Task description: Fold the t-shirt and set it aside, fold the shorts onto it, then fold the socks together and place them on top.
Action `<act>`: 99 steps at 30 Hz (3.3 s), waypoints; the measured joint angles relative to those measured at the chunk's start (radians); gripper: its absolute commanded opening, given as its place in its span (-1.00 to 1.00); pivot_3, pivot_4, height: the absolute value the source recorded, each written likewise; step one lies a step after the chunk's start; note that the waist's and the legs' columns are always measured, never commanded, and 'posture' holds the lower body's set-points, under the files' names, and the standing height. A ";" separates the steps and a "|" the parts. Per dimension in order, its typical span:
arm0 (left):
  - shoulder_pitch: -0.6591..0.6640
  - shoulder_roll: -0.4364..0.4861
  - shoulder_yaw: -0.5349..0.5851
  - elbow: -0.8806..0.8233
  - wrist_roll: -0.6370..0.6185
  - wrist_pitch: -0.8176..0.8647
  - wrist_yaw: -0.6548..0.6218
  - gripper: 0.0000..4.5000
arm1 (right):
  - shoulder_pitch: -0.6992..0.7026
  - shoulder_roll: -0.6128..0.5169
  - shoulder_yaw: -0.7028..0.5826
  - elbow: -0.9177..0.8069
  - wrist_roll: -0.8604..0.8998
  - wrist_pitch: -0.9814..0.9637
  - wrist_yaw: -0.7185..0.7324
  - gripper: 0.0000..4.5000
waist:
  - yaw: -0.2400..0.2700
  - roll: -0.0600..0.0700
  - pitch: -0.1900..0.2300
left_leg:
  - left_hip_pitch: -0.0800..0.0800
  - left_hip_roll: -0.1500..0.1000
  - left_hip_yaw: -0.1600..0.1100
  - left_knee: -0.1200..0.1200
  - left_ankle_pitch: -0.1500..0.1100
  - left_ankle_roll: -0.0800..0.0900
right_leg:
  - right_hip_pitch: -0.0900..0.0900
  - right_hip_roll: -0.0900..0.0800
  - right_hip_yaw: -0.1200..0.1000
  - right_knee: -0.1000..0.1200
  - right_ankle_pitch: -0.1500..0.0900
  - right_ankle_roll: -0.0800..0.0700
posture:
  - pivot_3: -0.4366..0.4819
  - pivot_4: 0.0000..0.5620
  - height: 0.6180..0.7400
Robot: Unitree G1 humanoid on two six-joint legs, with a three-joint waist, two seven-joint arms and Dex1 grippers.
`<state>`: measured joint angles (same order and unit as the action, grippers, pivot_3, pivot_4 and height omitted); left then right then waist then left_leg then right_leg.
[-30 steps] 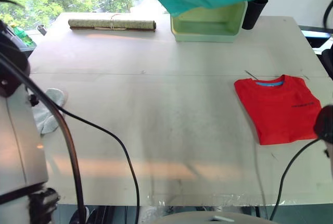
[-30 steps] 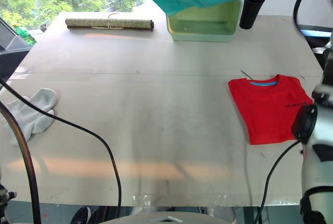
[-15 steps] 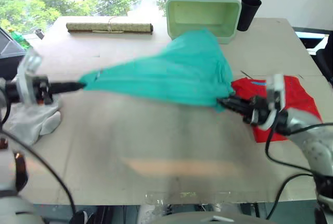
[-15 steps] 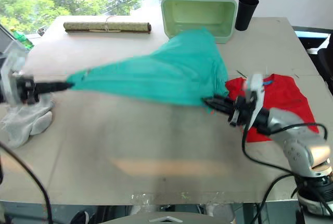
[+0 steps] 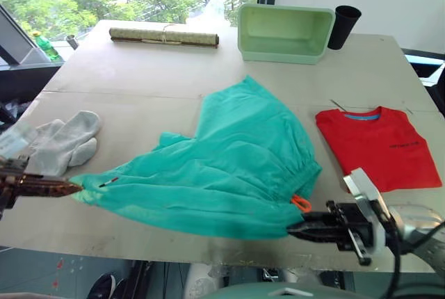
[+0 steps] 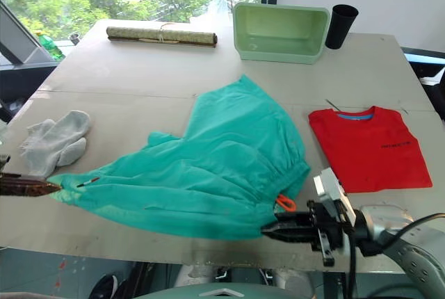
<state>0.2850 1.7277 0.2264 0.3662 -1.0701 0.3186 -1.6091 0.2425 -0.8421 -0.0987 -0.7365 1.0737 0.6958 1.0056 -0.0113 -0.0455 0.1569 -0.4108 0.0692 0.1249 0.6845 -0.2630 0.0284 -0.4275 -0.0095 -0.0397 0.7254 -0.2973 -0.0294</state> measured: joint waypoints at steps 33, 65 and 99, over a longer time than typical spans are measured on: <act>-1.660 -1.453 -0.341 0.985 1.000 -0.463 0.843 0.23 | 0.106 0.262 -0.244 0.118 -0.231 -0.110 -0.499 -1.00 | -0.001 -0.002 -0.002 | -0.004 -0.013 -0.022 0.001 0.003 -0.004 | 0.006 0.002 0.003 -0.013 -0.001 0.003 | -0.05 -0.47 0.92; -1.519 -1.332 -0.176 0.809 0.942 -0.560 0.151 1.00 | 0.307 0.009 -0.375 -0.135 -0.273 -0.090 -0.240 0.97 | -0.007 0.002 -0.004 | -0.002 -0.013 -0.024 0.001 0.004 -0.006 | 0.008 0.004 0.002 -0.012 -0.001 0.003 | -0.05 -0.47 0.92; -1.380 -1.158 -0.773 0.806 1.199 -1.106 0.330 -0.06 | 0.057 -0.056 0.069 -0.020 -0.689 -0.090 -0.311 -1.00 | 0.013 0.009 -0.008 | 0.014 -0.016 -0.031 -0.002 -0.001 0.002 | 0.025 0.002 -0.002 -0.012 -0.002 0.009 | -0.05 -0.47 0.92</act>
<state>-1.0950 0.5698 -0.5470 1.1718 0.1291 -0.7871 -1.2790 0.2993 -0.8978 -0.0294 -0.7565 0.3848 0.6056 0.6950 0.0017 -0.0362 0.1486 -0.3963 0.0537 0.0935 0.6826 -0.2639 0.0303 -0.4026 -0.0072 -0.0418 0.7130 -0.2989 -0.0201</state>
